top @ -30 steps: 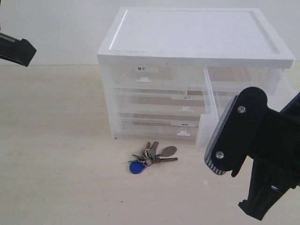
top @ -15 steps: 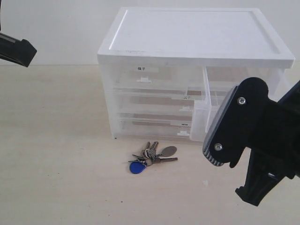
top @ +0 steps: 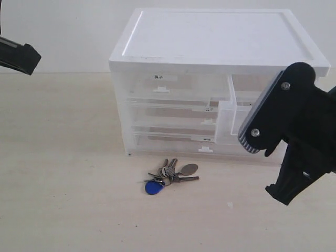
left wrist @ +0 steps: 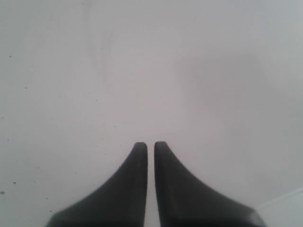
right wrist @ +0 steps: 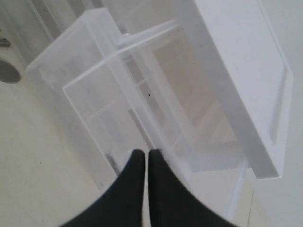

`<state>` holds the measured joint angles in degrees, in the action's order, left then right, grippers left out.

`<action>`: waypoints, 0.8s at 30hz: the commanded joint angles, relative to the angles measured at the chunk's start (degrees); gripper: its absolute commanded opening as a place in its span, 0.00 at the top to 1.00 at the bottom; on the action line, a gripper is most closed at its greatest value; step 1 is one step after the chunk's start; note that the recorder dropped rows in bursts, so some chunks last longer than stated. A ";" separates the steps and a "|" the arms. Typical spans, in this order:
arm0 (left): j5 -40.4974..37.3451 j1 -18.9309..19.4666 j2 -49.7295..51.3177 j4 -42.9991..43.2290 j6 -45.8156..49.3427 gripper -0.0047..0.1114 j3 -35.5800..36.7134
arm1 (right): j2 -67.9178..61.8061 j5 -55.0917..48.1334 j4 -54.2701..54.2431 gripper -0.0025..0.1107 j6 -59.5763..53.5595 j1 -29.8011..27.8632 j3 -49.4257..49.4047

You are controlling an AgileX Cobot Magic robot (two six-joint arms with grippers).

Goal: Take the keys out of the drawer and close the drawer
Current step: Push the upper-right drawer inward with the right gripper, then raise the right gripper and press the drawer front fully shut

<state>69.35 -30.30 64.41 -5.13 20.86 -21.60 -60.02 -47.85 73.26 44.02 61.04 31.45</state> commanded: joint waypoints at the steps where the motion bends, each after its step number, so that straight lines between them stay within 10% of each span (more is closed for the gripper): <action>1: 0.62 -0.24 0.23 0.21 -0.70 0.92 0.20 | -0.05 1.63 2.29 0.98 0.70 -0.53 0.06; 16: 0.62 -0.24 0.23 0.21 -0.70 0.92 0.20 | 5.39 4.64 4.00 0.98 9.20 -0.39 0.14; 24: 0.62 -0.24 0.23 0.21 -0.70 0.92 0.20 | 7.59 13.16 -21.96 0.98 -19.16 -0.55 -0.19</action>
<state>69.35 -30.30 64.41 -5.03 20.86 -21.60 -51.15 -34.88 57.70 33.74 60.72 31.45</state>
